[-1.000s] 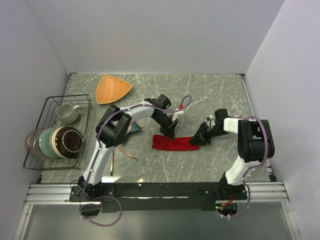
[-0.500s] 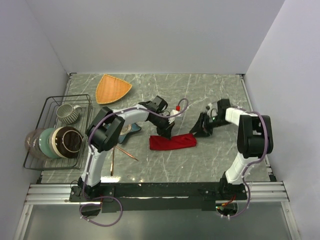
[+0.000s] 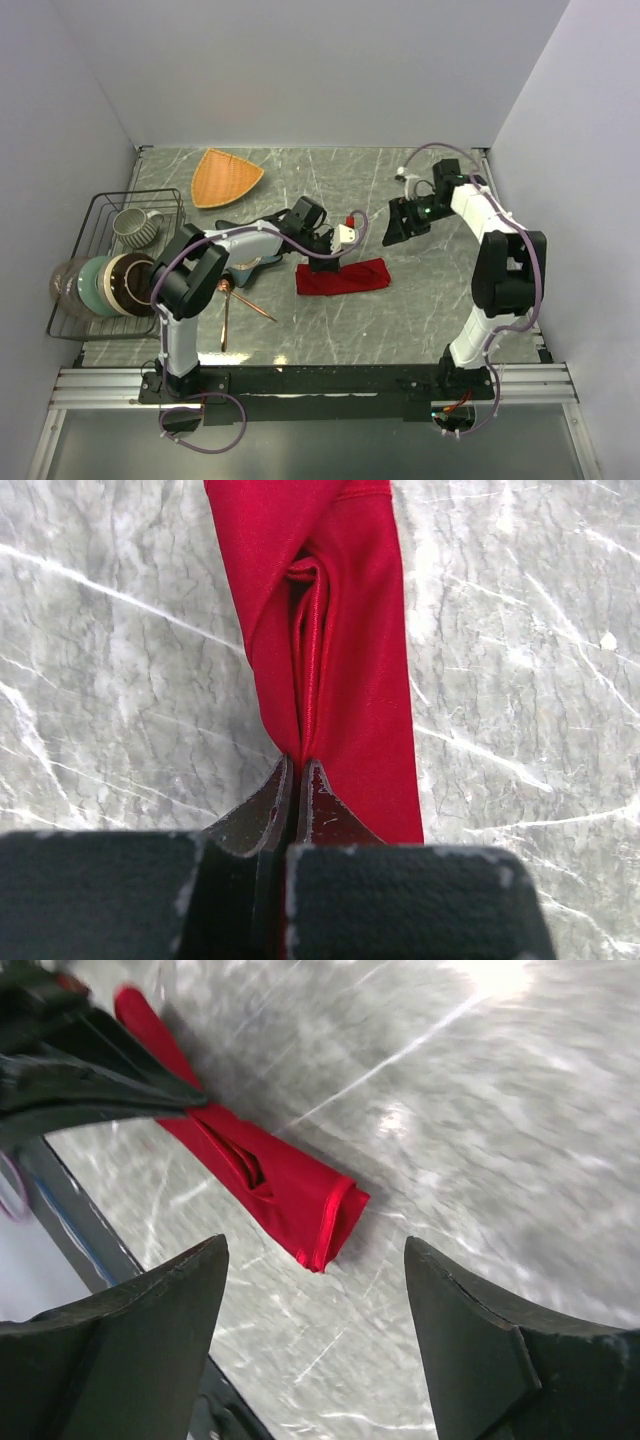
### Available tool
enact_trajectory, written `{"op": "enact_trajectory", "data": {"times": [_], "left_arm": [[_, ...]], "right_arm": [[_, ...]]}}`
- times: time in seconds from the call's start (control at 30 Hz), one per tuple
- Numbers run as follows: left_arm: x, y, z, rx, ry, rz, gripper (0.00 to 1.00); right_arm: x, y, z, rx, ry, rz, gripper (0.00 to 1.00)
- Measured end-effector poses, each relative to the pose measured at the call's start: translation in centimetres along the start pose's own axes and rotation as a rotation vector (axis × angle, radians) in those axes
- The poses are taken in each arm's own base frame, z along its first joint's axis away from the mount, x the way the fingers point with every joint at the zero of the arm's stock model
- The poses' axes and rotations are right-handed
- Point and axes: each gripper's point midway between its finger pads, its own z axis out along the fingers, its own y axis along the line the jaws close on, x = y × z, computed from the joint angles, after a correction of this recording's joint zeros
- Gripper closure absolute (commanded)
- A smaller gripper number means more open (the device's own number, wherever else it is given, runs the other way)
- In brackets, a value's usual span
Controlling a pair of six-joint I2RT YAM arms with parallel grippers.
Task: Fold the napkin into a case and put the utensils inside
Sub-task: Smooth out the smaller rectangle-folded napkin at the center of the board, then turn over the smaller rectangle-folded napkin at the center of the board.
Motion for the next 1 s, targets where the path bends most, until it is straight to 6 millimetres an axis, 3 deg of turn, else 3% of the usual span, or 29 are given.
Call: {"op": "enact_trajectory", "data": {"times": [0.13, 0.37, 0.67, 1.0], "left_arm": [[-0.3, -0.2, -0.3, -0.008, -0.015, 0.06, 0.99], [-0.6, -0.6, -0.6, -0.012, -0.034, 0.136, 0.99], [-0.6, -1.2, -0.8, -0.001, -0.051, 0.171, 0.99], [-0.8, -1.3, -0.8, 0.01, -0.063, 0.208, 0.99]], "right_arm": [[0.8, 1.4, 2.1, -0.033, 0.07, -0.112, 0.19], [-0.1, 5.0, 5.3, -0.087, 0.092, -0.321, 0.21], [-0.3, 4.7, 8.1, -0.142, 0.095, -0.388, 0.28], [0.3, 7.1, 9.1, -0.257, 0.086, -0.478, 0.31]]}}
